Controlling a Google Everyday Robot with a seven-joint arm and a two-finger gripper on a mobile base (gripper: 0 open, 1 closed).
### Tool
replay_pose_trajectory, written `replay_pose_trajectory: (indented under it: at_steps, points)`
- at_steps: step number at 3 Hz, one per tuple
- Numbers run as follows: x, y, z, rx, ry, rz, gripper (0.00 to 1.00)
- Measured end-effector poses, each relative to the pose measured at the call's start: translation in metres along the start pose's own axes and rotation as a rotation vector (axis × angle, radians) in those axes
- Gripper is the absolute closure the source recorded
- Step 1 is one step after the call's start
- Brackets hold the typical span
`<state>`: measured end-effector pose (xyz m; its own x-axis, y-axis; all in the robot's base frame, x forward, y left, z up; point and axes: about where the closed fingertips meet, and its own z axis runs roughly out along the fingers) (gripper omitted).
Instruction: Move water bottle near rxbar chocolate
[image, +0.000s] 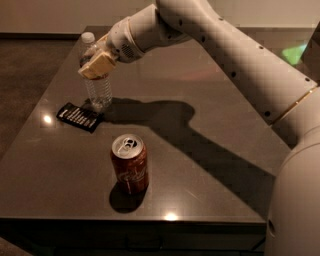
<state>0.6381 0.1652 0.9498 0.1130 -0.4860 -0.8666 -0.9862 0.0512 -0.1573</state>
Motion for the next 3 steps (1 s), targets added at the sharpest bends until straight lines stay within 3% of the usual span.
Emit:
replay_pose_trajectory:
  at_steps: [3]
  points:
    - [0.0118, -0.0049, 0.0014, -0.005, -0.008, 0.018, 0.14]
